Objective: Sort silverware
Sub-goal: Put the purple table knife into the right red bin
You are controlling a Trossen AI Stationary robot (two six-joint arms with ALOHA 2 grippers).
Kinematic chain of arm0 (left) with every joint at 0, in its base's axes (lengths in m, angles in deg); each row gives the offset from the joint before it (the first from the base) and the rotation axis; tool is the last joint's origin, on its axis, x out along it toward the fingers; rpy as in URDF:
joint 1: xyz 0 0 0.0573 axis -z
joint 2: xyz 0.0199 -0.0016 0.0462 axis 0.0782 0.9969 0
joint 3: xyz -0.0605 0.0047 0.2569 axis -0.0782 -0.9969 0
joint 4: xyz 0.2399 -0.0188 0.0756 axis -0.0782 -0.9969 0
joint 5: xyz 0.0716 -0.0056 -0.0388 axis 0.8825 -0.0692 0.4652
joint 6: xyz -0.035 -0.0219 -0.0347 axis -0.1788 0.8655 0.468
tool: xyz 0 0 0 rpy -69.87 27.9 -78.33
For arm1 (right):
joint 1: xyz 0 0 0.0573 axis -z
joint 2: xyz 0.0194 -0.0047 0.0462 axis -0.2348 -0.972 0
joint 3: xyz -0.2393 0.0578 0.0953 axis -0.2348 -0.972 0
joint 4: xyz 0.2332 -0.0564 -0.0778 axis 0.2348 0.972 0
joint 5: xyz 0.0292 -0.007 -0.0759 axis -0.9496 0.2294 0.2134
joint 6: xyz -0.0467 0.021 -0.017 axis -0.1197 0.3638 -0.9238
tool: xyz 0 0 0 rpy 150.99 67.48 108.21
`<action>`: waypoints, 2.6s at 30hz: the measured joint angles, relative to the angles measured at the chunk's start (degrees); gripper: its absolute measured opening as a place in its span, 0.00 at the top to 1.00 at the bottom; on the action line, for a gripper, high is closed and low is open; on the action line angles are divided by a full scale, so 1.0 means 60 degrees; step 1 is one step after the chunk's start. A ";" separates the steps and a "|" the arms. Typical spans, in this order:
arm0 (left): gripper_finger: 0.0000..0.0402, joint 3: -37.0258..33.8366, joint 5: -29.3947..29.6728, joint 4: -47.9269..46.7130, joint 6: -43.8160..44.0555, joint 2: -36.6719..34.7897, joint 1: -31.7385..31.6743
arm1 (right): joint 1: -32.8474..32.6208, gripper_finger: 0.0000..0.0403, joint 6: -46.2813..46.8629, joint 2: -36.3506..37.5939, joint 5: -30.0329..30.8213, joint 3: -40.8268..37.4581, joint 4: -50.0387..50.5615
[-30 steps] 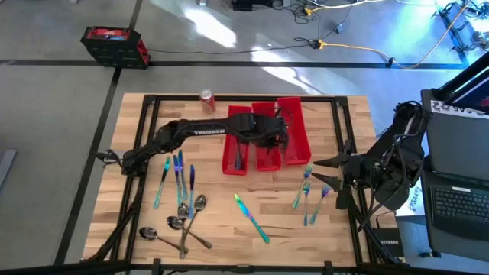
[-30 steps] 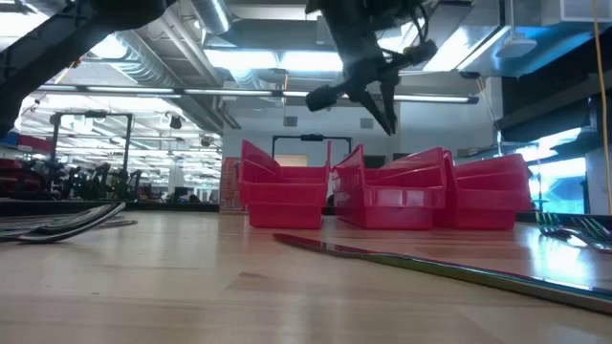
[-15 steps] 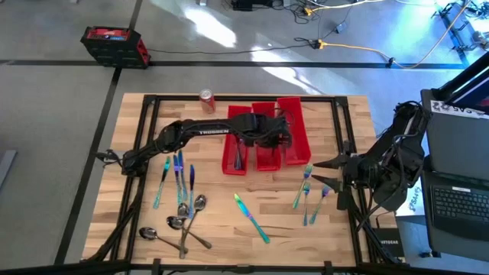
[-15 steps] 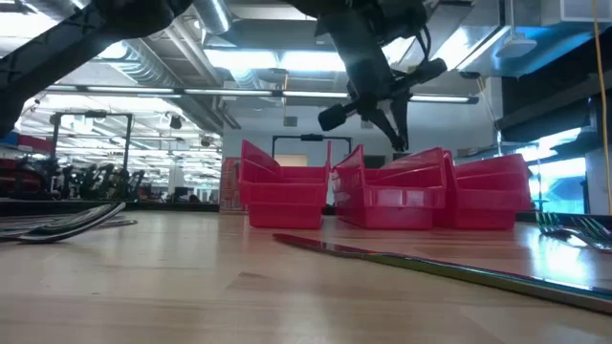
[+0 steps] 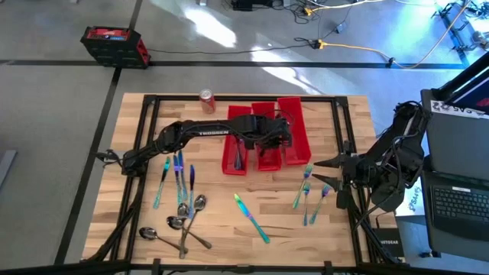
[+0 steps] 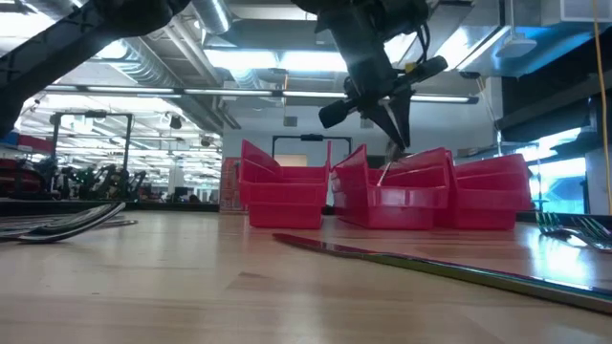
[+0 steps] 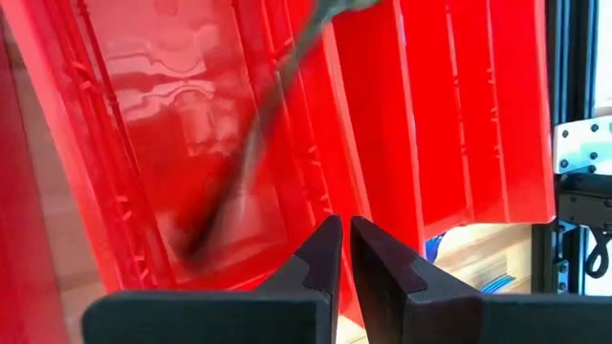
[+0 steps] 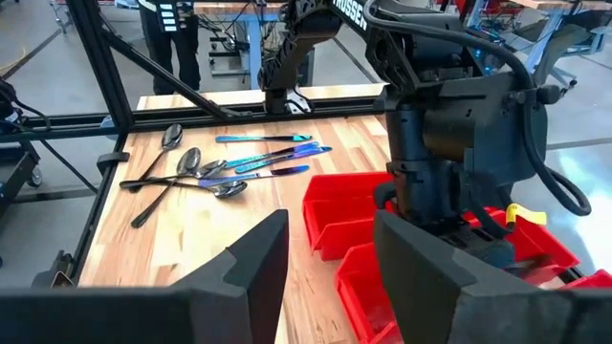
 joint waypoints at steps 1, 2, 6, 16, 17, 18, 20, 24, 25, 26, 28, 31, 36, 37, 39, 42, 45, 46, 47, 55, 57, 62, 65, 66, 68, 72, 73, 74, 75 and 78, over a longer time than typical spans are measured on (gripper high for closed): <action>0.97 -0.0001 0.0028 0.0000 -0.0002 0.0000 0.0001 | 0.0000 0.65 0.0002 0.0000 0.0000 0.0000 -0.0002; 0.97 -0.0001 0.0031 0.0000 -0.0002 0.0000 0.0004 | 0.0000 0.65 0.0004 0.0000 0.0000 0.0000 -0.0002; 0.97 -0.0001 0.0045 0.0011 -0.0002 0.0000 0.0004 | 0.0000 0.65 0.0124 0.0000 0.0000 0.0000 0.0000; 0.97 -0.0001 0.0057 0.0005 -0.0406 -0.0004 0.0021 | -0.0001 0.65 0.0262 0.0000 -0.0102 0.0000 -0.0018; 0.97 -0.0001 0.0025 0.0011 -0.0632 -0.0004 0.0040 | -0.0002 0.65 0.0292 0.0000 -0.0106 0.0000 -0.0018; 0.97 0.0000 0.0020 0.0031 -0.0789 -0.0004 0.0066 | 0.0000 0.65 0.0365 0.0000 -0.0115 0.0000 -0.0013; 0.97 -0.0001 0.0082 0.0048 -0.0932 -0.0004 0.0141 | 0.0000 0.65 0.0418 -0.0001 -0.0213 0.0000 -0.0009; 0.97 0.0009 0.0636 0.0368 -0.1639 -0.0029 0.0377 | -0.0003 0.65 0.0437 -0.0004 -0.0340 0.0000 -0.0004; 0.97 0.0077 0.0783 0.0373 -0.2000 -0.0029 0.0434 | -0.0004 0.65 0.0437 -0.0004 -0.0393 0.0000 -0.0004; 0.97 0.0091 0.0893 0.0435 -0.2322 -0.0040 0.0489 | 0.0000 0.65 0.0434 -0.0011 -0.0515 0.0000 -0.0004; 0.97 0.0097 0.1133 0.0439 -0.2645 -0.0139 0.0605 | 0.0000 0.65 0.0393 -0.0092 -0.0811 0.0000 0.0014; 0.97 0.0097 0.2067 -0.0126 -0.2958 -0.0405 0.0876 | 0.0014 0.65 0.0366 -0.0353 -0.0928 -0.0007 0.0310; 0.97 0.0112 0.3929 -0.2329 -0.3029 -0.1212 0.1466 | 0.0421 0.65 0.0386 -0.0874 -0.0648 -0.0011 0.0411; 0.97 0.0112 0.4186 -0.2716 -0.3045 -0.1343 0.1580 | 0.0578 0.65 0.0480 -0.0972 -0.0638 -0.0011 0.0412; 0.97 0.0112 0.4707 -0.3416 -0.3307 -0.1661 0.1859 | 0.0894 0.65 0.0921 -0.1162 -0.0678 -0.0011 0.0432; 0.97 0.0112 0.5477 -0.4235 -0.3861 -0.2043 0.2417 | 0.1500 0.65 0.1804 -0.1456 -0.1544 -0.0011 0.0624; 0.97 0.0112 0.6059 -0.4777 -0.4075 -0.2218 0.3086 | 0.2096 0.65 0.2475 -0.1840 -0.2180 -0.0011 0.0796; 0.97 0.0112 0.6337 -0.4887 -0.4111 -0.2218 0.3321 | 0.2254 0.65 0.2701 -0.1989 -0.2367 -0.0011 0.0830; 0.97 0.0112 0.6611 -0.4952 -0.4208 -0.2218 0.3558 | 0.2443 0.65 0.2851 -0.2147 -0.2520 -0.0011 0.0825; 1.00 -0.0243 0.7515 -0.5471 -0.4032 -0.2229 0.5188 | 0.3747 0.65 0.2705 -0.3511 -0.3997 -0.0011 -0.0790; 1.00 -0.0450 0.7557 -0.5498 -0.3957 -0.2229 0.5385 | 0.3944 0.65 0.2272 -0.3901 -0.4490 -0.0011 -0.1780; 1.00 -0.0819 0.7582 -0.5607 -0.3594 -0.2233 0.5776 | 0.4209 0.65 0.1860 -0.4705 -0.5144 -0.0011 -0.3780; 1.00 -0.1049 0.7560 -0.5566 -0.3598 -0.2233 0.6040 | 0.4215 0.65 0.1883 -0.4993 -0.5238 -0.0011 -0.4360; 1.00 -0.1085 0.7482 -0.5512 -0.3601 -0.2233 0.6129 | 0.4215 0.65 0.1888 -0.5054 -0.5227 -0.0011 -0.4489; 1.00 -0.1088 0.7404 -0.5321 -0.3723 -0.2233 0.6326 | 0.4215 0.65 0.1894 -0.5099 -0.5192 -0.0011 -0.4667; 1.00 -0.1094 0.7061 -0.4200 -0.4680 -0.2375 0.6663 | 0.4207 0.65 0.1894 -0.5125 -0.5151 -0.0011 -0.4732; 1.00 -0.1094 0.6959 -0.3911 -0.4935 -0.2485 0.6716 | 0.4202 0.65 0.1894 -0.5125 -0.5134 -0.0011 -0.4732; 1.00 -0.1094 0.6856 -0.3704 -0.5187 -0.2568 0.6758 | 0.4200 0.65 0.1887 -0.5125 -0.5092 -0.0011 -0.4732; 1.00 -0.1094 0.6758 -0.3526 -0.5432 -0.2695 0.6797 | 0.4200 0.65 0.1883 -0.5125 -0.5078 -0.0007 -0.4707; 1.00 -0.1094 0.6503 -0.3279 -0.5916 -0.3005 0.6872 | 0.4200 0.65 0.1883 -0.5125 -0.5070 -0.0010 -0.4690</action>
